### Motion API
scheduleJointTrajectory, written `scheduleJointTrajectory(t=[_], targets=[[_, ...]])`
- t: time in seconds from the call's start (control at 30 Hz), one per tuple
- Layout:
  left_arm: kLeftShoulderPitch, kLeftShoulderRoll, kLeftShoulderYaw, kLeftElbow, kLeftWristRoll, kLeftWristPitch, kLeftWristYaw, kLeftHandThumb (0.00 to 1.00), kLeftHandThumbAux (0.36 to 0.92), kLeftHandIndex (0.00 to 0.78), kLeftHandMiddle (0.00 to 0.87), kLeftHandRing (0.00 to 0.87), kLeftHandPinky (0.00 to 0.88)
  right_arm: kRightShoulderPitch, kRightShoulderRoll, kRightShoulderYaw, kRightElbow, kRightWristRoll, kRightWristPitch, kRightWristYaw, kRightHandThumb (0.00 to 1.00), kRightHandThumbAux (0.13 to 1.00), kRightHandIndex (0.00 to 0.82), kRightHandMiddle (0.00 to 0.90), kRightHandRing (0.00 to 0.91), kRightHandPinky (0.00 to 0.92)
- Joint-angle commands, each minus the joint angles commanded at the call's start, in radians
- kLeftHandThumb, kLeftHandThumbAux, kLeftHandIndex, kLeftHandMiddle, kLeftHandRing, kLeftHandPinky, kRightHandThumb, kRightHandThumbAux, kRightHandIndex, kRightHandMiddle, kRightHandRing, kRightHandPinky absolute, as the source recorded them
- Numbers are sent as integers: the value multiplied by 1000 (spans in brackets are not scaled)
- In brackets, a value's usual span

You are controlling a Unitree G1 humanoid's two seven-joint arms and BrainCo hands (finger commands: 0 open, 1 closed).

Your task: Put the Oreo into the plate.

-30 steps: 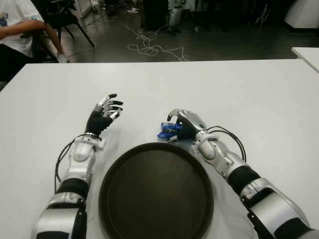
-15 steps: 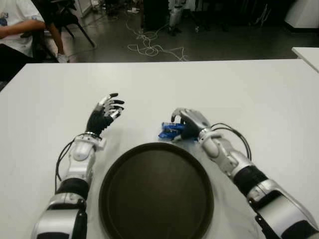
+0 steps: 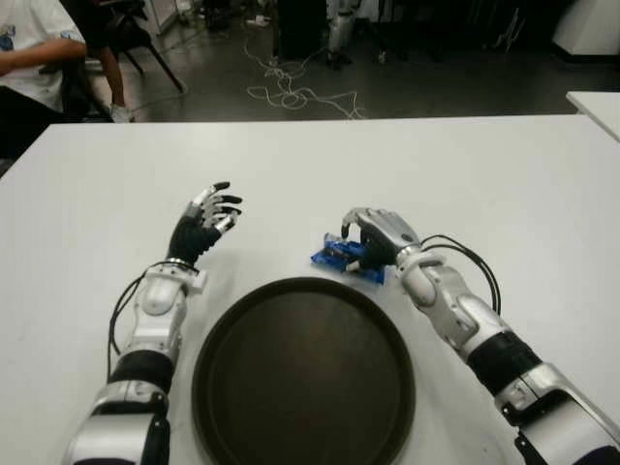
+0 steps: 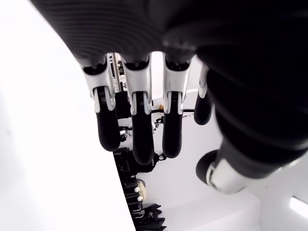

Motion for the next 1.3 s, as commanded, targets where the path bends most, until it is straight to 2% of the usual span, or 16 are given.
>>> scheduleJointTrajectory(t=[0.1, 0.27, 0.43, 0.57, 0.77, 0.83, 0.93, 1.03, 1.17, 1.3], targets=[[3, 0, -1, -6, 1, 2, 2, 318, 702, 178, 319, 312, 301, 1, -6, 4, -27, -6, 27, 27, 0, 842, 464, 617, 682, 662], [5, -3, 1, -9, -5, 2, -2, 310, 693, 184, 328, 321, 302, 9, -14, 4, -67, -10, 53, 65, 0, 827, 413, 475, 529, 538], [4, -4, 3, -8, -10, 5, -7, 318, 692, 188, 328, 320, 302, 15, -19, 1, -92, -7, 66, 93, 0, 828, 383, 404, 453, 494], [6, -5, 4, -10, -14, 7, -10, 324, 687, 187, 325, 318, 302, 18, -17, -1, -106, -12, 84, 106, 0, 825, 371, 377, 425, 477], [8, -6, 5, -14, -16, 3, -10, 322, 672, 186, 324, 321, 300, 20, -15, 3, -108, -26, 92, 95, 0, 837, 382, 438, 495, 513], [11, -6, 4, -18, -15, 3, -9, 318, 675, 184, 324, 322, 304, 22, -15, 2, -103, -29, 82, 81, 0, 850, 398, 489, 545, 560], [14, -5, 3, -23, -13, 2, -8, 315, 681, 185, 323, 321, 308, 24, -16, 1, -94, -29, 64, 60, 6, 880, 463, 618, 665, 674], [17, -3, 0, -29, -6, 6, -3, 297, 683, 182, 316, 316, 305, 24, -17, -1, -72, -22, 34, 31, 70, 879, 514, 679, 707, 704], [17, -3, -1, -33, -5, 14, -3, 280, 687, 176, 312, 312, 299, 20, -13, -2, -44, -20, 7, -2, 128, 870, 534, 692, 705, 704], [18, -3, 1, -35, -10, 23, -8, 285, 692, 172, 309, 304, 290, 16, -9, -1, -23, -30, -6, -37, 119, 885, 513, 593, 609, 596]])
